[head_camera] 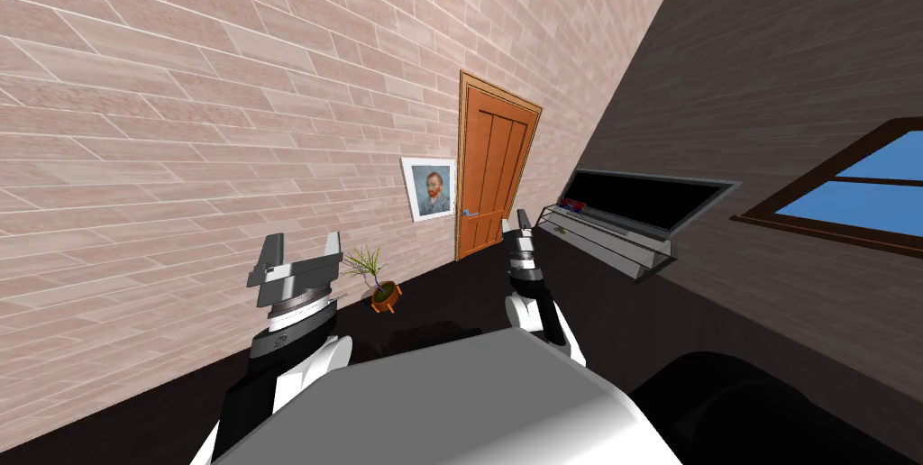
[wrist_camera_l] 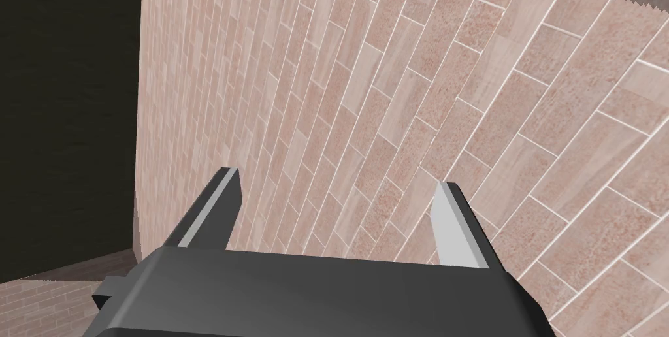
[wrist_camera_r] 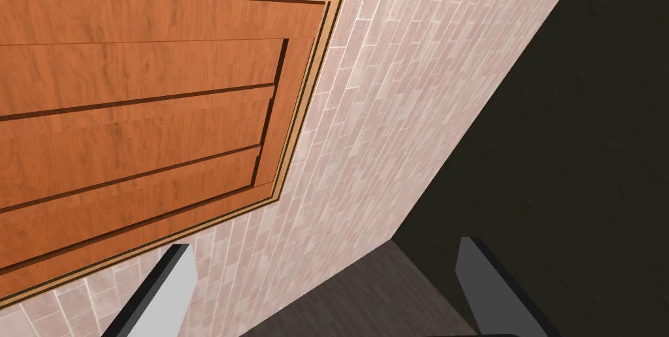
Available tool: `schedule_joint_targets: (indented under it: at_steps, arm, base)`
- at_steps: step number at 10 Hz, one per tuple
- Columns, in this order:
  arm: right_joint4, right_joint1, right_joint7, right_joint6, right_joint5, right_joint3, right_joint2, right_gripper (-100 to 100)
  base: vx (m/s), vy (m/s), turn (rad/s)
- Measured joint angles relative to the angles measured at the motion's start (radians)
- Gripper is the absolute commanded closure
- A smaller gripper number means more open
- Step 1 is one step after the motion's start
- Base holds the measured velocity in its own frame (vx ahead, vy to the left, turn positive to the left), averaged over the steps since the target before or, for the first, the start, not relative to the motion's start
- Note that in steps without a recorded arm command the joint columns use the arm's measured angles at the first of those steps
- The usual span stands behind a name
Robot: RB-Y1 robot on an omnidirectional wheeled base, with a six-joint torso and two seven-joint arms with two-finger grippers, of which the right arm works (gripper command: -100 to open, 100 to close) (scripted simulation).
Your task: Pull the door open
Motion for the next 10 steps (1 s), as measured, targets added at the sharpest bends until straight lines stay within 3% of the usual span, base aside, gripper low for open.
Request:
schedule_joint_targets:
  at_steps: [10]
  arm:
    - [0.25, -0.057, -0.051, -0.079, -0.017, -0.011, -0.055, -100]
  base:
    - [0.069, -0.029, 0.067]
